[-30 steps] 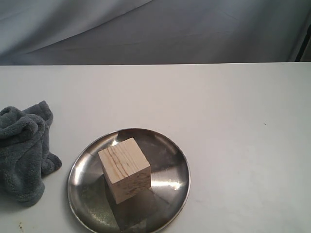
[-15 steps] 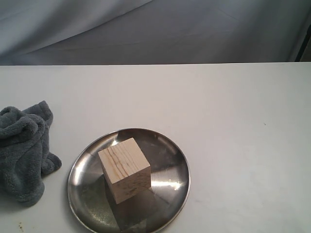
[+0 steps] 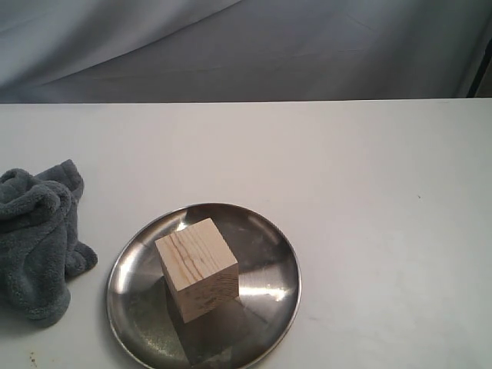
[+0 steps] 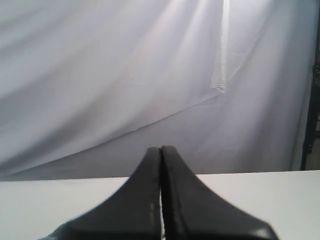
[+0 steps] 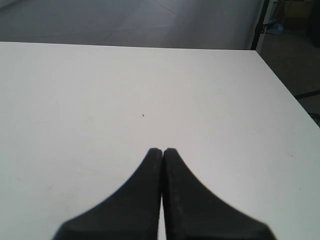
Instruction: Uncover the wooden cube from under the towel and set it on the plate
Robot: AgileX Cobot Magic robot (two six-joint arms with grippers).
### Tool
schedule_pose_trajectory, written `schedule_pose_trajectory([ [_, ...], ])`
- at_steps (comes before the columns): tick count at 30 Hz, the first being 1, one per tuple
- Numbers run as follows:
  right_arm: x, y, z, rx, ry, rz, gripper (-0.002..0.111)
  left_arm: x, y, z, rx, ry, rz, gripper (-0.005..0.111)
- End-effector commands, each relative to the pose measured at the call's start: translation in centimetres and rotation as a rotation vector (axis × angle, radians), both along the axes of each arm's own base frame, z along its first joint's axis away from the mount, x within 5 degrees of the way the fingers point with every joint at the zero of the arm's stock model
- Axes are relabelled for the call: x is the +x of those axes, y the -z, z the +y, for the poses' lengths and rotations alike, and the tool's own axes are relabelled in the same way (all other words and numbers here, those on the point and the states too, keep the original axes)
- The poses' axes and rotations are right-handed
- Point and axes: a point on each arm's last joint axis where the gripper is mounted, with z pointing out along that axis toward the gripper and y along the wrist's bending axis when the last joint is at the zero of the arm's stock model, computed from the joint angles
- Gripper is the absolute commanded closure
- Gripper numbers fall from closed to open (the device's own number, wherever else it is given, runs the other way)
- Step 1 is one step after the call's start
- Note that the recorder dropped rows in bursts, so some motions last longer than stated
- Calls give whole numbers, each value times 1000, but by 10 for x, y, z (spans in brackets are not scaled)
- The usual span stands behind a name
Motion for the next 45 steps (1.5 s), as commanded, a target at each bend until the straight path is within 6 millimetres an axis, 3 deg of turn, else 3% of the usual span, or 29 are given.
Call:
schedule_pose_trajectory([
  [1,0,0,0,-5,-2,-8,108,2,8,6,-11,-72,72,106],
  [10,0,0,0,-5,-2,-8,108,3,15,16,-14,-175,120,106],
  [17,0,0,0,-5,-2,-8,108,9,43,14,-22,-162,92,106],
  [22,0,0,0,-5,-2,-8,108,9,44,15,-30,-162,97,106],
  [32,0,0,0,-5,-2,-8,108,6,71,17,139,-179,380,106],
  [45,0,0,0,-5,-2,-8,108,6,71,17,139,-179,383,106],
])
